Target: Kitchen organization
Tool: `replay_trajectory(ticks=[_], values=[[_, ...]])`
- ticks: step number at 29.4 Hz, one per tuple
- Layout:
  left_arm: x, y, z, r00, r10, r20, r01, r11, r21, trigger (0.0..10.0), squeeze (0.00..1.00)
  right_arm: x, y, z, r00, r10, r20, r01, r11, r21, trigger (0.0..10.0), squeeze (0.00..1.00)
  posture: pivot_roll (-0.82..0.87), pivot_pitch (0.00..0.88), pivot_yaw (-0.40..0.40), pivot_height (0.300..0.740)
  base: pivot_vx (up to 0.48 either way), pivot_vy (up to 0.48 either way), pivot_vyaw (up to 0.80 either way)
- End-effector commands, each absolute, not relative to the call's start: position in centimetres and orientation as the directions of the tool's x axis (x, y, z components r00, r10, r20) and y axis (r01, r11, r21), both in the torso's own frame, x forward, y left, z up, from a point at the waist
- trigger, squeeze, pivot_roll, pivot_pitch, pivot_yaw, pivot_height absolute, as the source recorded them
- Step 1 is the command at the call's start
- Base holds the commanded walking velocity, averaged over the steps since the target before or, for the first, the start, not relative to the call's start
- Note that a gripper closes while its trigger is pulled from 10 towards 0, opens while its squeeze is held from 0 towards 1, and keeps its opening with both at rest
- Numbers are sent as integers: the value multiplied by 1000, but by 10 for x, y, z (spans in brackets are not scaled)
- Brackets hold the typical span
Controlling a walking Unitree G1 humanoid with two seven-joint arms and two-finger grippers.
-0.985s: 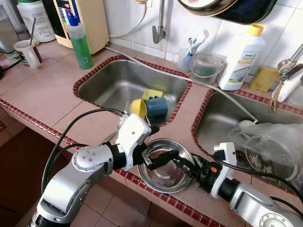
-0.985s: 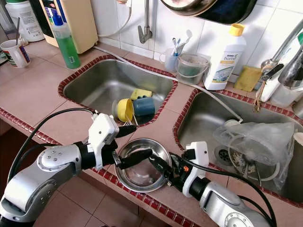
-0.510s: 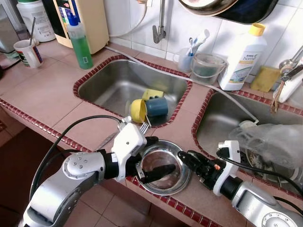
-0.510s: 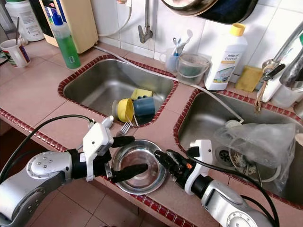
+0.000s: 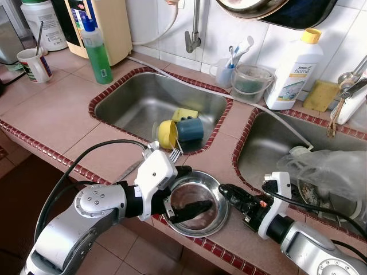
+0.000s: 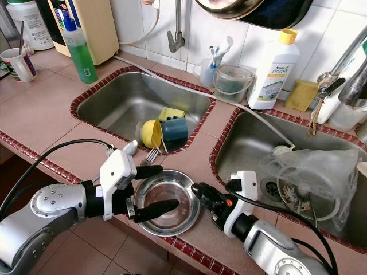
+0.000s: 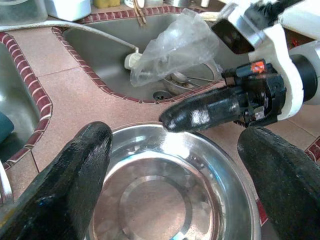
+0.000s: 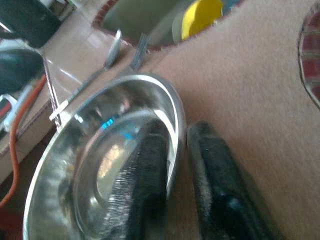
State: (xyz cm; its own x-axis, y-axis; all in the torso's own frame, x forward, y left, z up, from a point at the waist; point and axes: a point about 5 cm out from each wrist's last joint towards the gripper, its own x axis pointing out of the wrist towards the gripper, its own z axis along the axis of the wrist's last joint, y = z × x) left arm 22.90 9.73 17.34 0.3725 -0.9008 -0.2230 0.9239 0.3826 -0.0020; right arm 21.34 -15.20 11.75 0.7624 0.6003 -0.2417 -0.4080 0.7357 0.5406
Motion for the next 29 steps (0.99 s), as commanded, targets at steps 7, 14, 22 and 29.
replay_trajectory(ticks=[7, 14, 22, 29], values=[[225, 94, 179, 348, -912, -218, 935, 354, 11, 10000, 0, 204, -157, 113, 728, 621, -291, -414, 737, 535, 0, 0, -58, 112, -14, 731, 0, 0, 0], [224, 94, 180, 353, -910, -219, 933, 360, 6, 10000, 0, 203, -158, 113, 733, 616, -288, -411, 739, 534, 0, 0, -54, 121, -12, 731, 0, 0, 0], [225, 94, 182, 358, -909, -215, 931, 365, 7, 10000, 0, 207, -163, 123, 773, 602, -201, -413, 716, 563, 0, 0, -54, 120, -9, 731, 0, 0, 0], [227, 94, 182, 356, -909, -216, 932, 363, 11, 10000, 0, 207, -168, 123, 785, 584, -206, -393, 727, 563, 10000, 1000, -61, 121, -1, 731, 0, 0, 0]])
